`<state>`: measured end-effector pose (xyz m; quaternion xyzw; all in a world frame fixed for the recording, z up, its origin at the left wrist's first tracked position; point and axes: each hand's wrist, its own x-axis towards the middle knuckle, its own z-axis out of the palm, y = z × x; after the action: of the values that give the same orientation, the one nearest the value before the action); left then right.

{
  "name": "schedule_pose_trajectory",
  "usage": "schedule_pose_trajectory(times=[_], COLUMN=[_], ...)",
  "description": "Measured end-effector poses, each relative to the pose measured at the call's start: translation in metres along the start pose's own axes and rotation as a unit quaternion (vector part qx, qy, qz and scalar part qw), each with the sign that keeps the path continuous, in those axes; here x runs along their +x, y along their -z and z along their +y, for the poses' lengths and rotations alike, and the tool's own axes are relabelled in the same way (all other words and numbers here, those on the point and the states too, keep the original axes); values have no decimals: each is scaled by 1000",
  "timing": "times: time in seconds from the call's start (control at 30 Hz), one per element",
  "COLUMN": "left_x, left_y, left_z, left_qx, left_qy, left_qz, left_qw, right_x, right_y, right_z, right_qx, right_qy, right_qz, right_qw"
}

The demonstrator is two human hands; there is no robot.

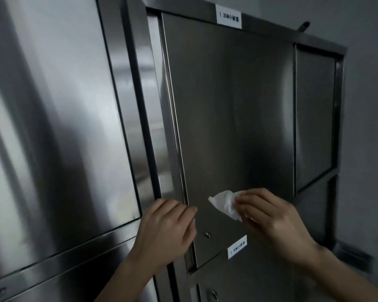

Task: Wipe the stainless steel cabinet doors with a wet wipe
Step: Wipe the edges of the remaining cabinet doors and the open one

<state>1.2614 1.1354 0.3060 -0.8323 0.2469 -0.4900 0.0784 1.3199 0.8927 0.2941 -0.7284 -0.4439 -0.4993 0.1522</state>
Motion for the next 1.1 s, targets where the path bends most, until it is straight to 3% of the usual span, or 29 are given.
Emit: schedule_pose_trajectory(times=[0.43, 0.7, 0.93, 1.1], left_x=[75, 139, 182, 211], left_y=[44, 57, 57, 51], left_z=[-93, -130, -154, -179], left_qx=[173, 306, 370, 391], left_qy=[-3, 90, 182, 192], left_qz=[61, 65, -15, -34], left_qw=[983, 946, 911, 899], right_x=[120, 221, 304, 354], right_y=[-32, -44, -54, -66], right_z=[35, 92, 119, 121], right_qx=[0, 25, 40, 28], right_qy=[95, 180, 181, 158], right_qz=[97, 206, 303, 285], right_qw=[991, 961, 935, 945])
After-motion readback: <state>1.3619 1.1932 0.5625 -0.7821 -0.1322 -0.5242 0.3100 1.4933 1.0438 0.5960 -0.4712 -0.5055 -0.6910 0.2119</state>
